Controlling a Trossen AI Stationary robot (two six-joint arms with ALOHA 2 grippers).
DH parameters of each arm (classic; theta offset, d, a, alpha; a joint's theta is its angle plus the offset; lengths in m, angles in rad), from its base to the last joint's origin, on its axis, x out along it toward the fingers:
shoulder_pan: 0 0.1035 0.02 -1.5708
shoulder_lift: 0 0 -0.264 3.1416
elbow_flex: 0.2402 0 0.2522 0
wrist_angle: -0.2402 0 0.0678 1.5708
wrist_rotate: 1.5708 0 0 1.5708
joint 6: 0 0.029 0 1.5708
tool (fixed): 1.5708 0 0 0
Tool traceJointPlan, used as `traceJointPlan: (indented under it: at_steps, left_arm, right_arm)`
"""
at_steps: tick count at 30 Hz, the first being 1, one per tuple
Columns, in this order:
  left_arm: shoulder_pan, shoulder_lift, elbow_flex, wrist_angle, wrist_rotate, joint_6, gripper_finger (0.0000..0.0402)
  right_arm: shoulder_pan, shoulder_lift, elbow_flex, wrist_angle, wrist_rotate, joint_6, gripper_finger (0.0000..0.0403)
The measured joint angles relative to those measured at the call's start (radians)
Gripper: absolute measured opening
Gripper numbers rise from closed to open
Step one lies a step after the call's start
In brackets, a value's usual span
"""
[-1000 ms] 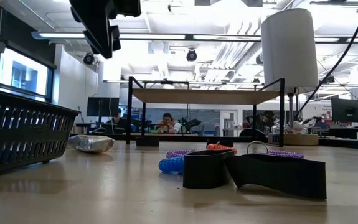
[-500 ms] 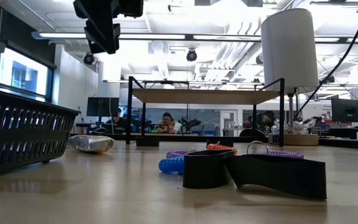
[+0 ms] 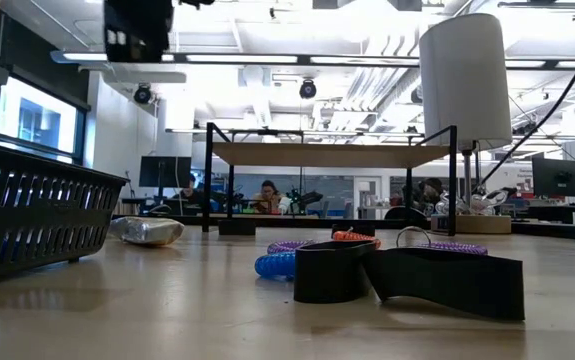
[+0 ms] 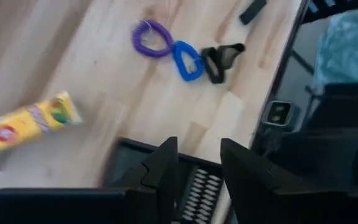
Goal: Pick & Place Office Desk Supplies
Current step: Put the violet spring key chain into the middle black basket
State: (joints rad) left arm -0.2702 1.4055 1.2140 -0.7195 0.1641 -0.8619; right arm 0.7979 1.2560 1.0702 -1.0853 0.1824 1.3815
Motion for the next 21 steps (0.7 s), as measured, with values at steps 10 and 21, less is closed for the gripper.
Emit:
traceJointPlan:
  at_steps: [10,21]
  left_arm:
    - [-0.21,0.0,0.0,0.133,-0.166,-0.264,0.0117]
    - [-0.4,0.0,0.0,0.164,-0.51,-0.517,0.0117]
  right_arm:
    - [-0.189,0.022,0.0,0.162,0.185,-0.527,0.0159]
    - [-0.329,0.163,0.0,0.264,0.108,-0.876,0.0159]
